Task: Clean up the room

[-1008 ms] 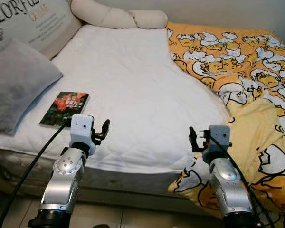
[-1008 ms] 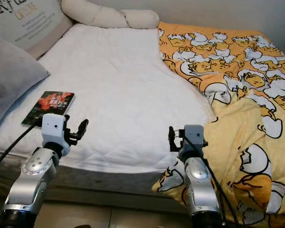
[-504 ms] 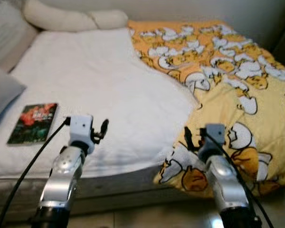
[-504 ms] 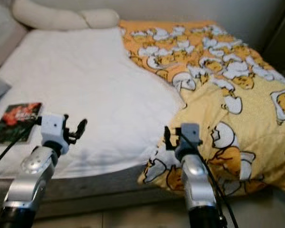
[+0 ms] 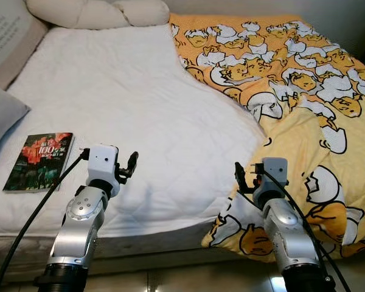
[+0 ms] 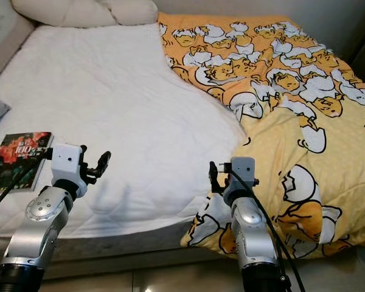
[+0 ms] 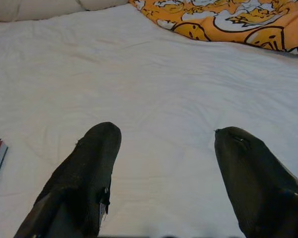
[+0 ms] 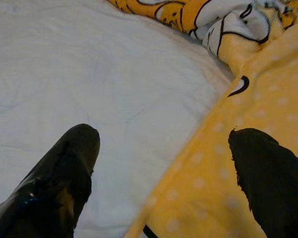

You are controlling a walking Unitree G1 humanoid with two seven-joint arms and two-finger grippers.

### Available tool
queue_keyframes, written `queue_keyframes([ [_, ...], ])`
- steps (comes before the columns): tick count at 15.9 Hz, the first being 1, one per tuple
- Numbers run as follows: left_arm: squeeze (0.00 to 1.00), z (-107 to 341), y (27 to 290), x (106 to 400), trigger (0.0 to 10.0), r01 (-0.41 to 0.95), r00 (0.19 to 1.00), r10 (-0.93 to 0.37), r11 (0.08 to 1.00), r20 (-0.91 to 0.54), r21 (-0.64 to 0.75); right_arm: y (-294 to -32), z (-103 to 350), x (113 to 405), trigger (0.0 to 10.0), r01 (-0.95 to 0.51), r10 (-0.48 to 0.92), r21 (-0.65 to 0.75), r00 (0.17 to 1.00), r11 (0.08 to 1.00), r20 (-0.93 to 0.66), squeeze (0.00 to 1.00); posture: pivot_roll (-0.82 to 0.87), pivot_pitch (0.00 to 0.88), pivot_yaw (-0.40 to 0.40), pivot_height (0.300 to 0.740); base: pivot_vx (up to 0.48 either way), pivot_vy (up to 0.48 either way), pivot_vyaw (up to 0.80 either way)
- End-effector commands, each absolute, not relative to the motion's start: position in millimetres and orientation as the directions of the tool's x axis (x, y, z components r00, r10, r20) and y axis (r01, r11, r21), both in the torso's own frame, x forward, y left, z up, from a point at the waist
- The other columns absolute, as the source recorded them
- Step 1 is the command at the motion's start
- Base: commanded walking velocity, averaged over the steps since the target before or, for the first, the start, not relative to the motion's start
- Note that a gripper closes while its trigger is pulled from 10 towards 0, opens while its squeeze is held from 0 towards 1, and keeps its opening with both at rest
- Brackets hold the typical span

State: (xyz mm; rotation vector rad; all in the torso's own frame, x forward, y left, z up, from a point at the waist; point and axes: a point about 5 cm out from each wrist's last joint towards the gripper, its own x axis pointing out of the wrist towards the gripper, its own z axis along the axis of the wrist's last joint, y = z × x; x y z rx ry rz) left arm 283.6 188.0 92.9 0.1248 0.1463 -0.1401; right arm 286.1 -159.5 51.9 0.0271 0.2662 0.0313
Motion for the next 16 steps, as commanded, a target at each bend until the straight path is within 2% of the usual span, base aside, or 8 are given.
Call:
queue_keyframes([
  [1,0.0,94.8,185.9,285.1,10.0,0.159,0.979,-0.14,0.98,-0.149,0.119,-161.2,52.1,287.0,10.0,-0.031,0.038,0.03,0.962,0.999,-0.27,0.0,0.07,0.0,-0.021,0.74,0.296,0.0,-0.8],
  [11,0.0,93.5,185.8,282.3,10.0,0.166,0.977,-0.147,0.978,-0.153,0.127,-158.1,51.5,288.2,10.0,-0.097,0.101,0.027,0.951,0.995,-0.291,0.0,0.08,0.0,-0.032,0.74,0.296,0.0,0.0],
  [13,0.0,93.5,184.7,281.8,10.0,0.182,0.975,-0.162,0.974,-0.152,0.132,-158.4,50.3,289.0,10.0,-0.104,0.108,0.028,0.947,0.994,-0.302,0.0,0.08,0.0,-0.033,0.74,0.296,0.0,0.0],
  [15,0.0,90.9,179.3,279.0,10.0,0.255,0.958,-0.229,0.955,-0.17,0.151,-162.2,42.0,290.6,10.0,-0.121,0.115,0.01,0.92,0.993,-0.376,0.0,0.08,0.0,-0.036,0.74,0.0,0.0,0.0],
  [16,0.0,88.9,177.4,277.7,10.0,0.296,0.946,-0.264,0.94,-0.188,0.168,-163.1,37.9,291.8,10.0,-0.142,0.12,-0.023,0.904,0.99,-0.41,1.0,0.08,0.0,-0.036,0.74,0.0,0.0,0.0],
])
